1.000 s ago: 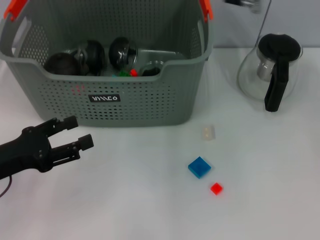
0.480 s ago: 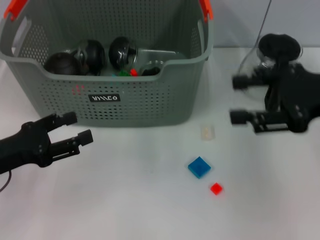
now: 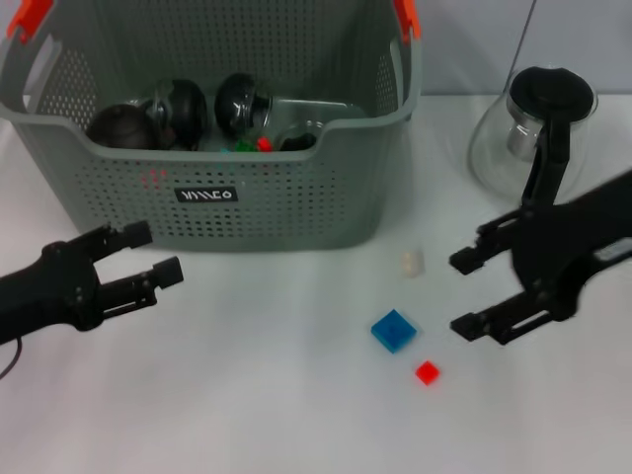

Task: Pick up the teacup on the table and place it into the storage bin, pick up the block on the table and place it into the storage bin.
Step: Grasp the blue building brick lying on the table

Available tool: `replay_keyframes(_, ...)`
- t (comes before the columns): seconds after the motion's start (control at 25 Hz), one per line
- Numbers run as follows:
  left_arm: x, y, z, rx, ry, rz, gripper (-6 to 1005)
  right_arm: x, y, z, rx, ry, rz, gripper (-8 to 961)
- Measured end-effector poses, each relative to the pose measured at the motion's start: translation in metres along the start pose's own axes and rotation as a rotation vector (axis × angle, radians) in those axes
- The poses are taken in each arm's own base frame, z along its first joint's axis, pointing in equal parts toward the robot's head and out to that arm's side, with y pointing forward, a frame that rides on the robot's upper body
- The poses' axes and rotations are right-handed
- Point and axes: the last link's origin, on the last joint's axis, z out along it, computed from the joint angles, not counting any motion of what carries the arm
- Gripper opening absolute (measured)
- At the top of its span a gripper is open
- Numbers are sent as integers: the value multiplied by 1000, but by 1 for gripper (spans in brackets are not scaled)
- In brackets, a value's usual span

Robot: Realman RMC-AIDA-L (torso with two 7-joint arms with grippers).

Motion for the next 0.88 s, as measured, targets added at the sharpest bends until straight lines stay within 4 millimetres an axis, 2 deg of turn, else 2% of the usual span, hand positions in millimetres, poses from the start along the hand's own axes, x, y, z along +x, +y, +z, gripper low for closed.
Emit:
replay_keyframes(0.28, -2, 1, -1, 5, 6, -8, 849, -32, -6, 63, -39, 282, -128, 762)
replay_keyframes(0.48, -2, 1, 0, 7, 9, -9, 848, -42, -7, 92, -8, 365, -222, 764)
replay_keyframes(0.88, -4, 0, 0, 15, 8, -18, 848, -31, -16, 132, 33, 420, -252, 763)
